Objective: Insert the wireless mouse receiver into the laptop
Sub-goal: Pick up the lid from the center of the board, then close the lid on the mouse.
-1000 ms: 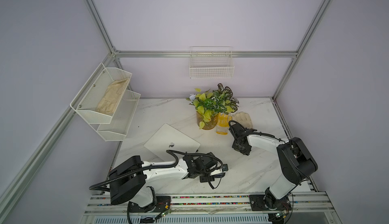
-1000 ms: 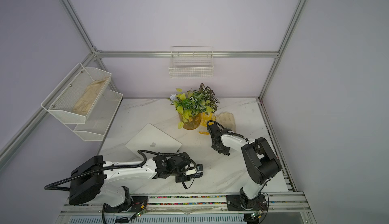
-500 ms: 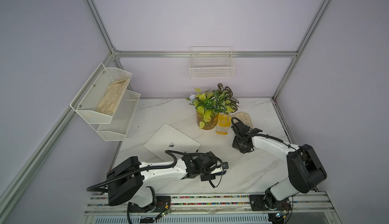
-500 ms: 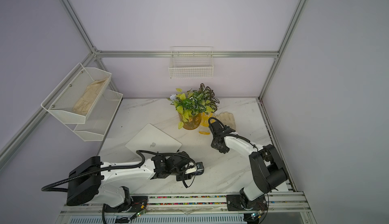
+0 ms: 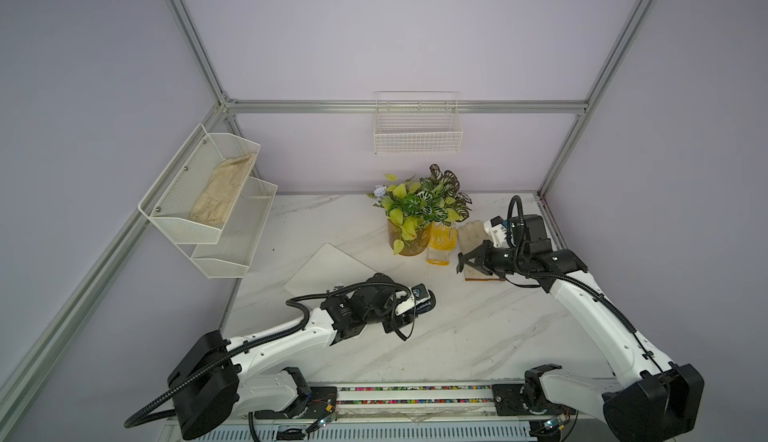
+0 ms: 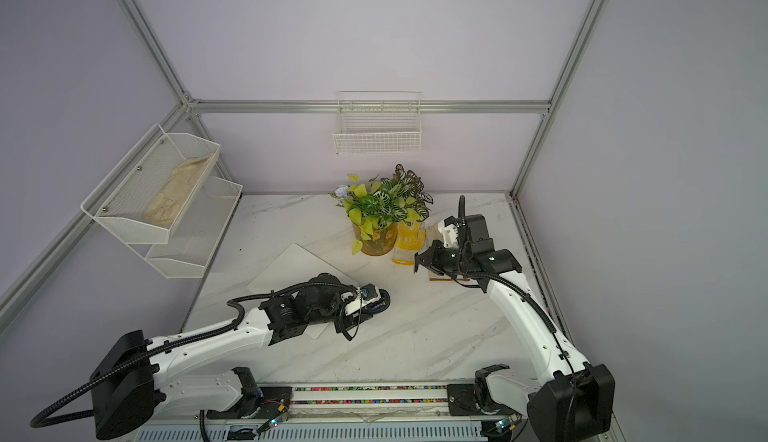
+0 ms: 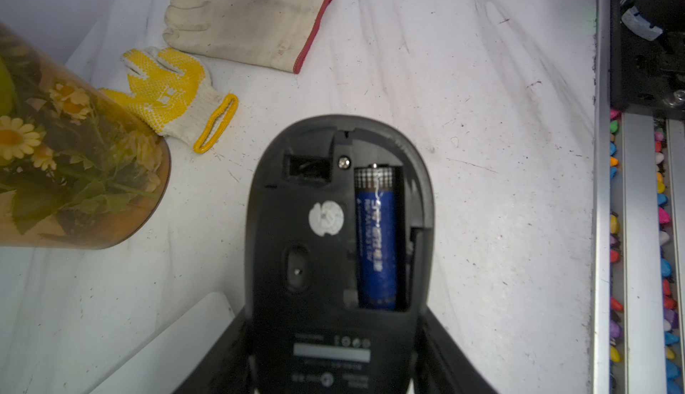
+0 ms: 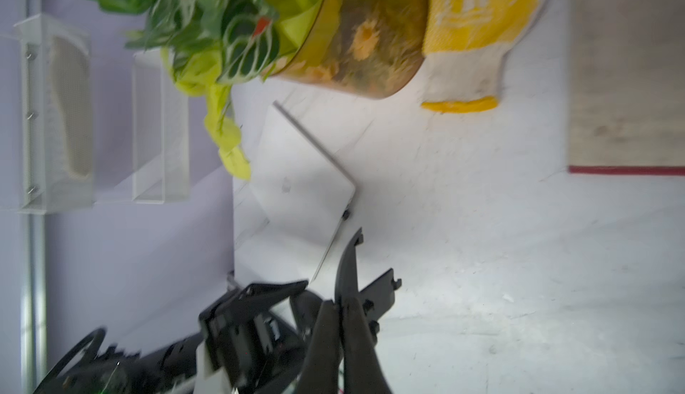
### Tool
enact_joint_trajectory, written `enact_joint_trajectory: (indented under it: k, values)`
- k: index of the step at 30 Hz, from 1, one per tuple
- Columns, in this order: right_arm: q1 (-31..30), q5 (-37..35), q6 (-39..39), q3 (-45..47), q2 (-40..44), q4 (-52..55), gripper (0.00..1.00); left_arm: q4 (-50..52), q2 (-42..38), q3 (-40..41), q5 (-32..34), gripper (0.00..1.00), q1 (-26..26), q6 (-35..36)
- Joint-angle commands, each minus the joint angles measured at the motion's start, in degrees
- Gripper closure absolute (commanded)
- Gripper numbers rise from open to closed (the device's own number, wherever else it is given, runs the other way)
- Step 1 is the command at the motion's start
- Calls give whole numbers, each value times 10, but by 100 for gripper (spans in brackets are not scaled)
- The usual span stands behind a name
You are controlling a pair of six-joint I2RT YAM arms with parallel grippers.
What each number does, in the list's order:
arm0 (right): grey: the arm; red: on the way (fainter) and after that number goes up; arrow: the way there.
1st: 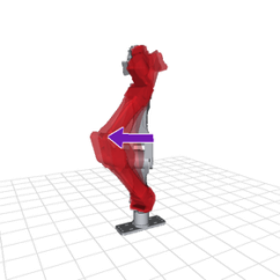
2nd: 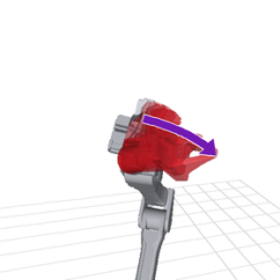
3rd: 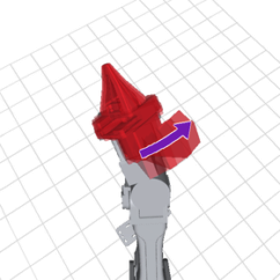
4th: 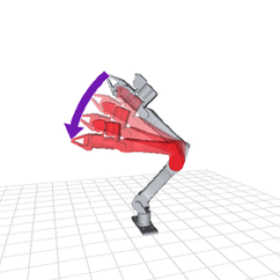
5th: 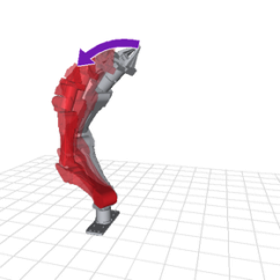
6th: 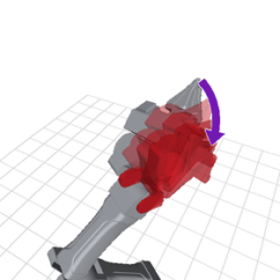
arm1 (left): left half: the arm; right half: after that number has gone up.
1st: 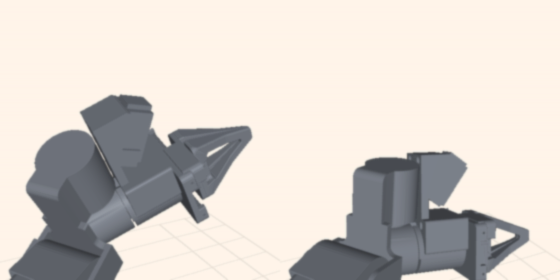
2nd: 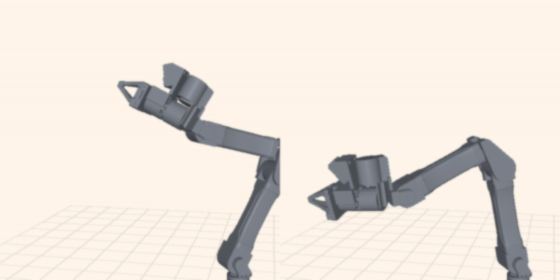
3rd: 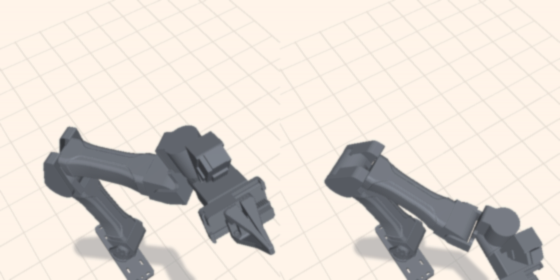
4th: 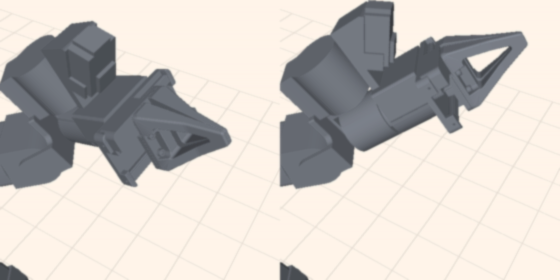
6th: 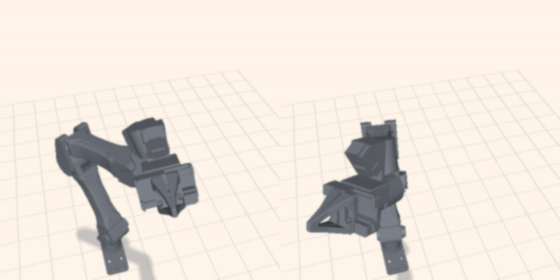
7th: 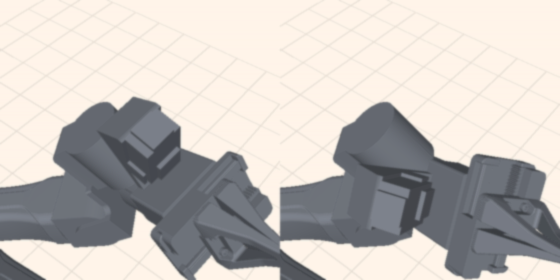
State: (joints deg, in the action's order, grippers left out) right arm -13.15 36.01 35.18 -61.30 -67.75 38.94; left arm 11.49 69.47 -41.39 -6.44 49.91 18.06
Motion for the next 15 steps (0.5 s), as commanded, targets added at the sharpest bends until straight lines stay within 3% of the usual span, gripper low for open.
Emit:
enact_joint_trajectory:
  k: [1, 7, 15]
  values:
    - [-1, 184, -6, 9, 18, -38, 100, -14, -29, 19, -44, 63, -24, 25]
    - [-1, 298, 62, 57, 24, -152, 100, -25, -4, 8, -51, 63, -26, 17]
    - [-12, 319, 109, 124, 14, -221, 100, -41, -1, -4, -73, 64, -28, 3]
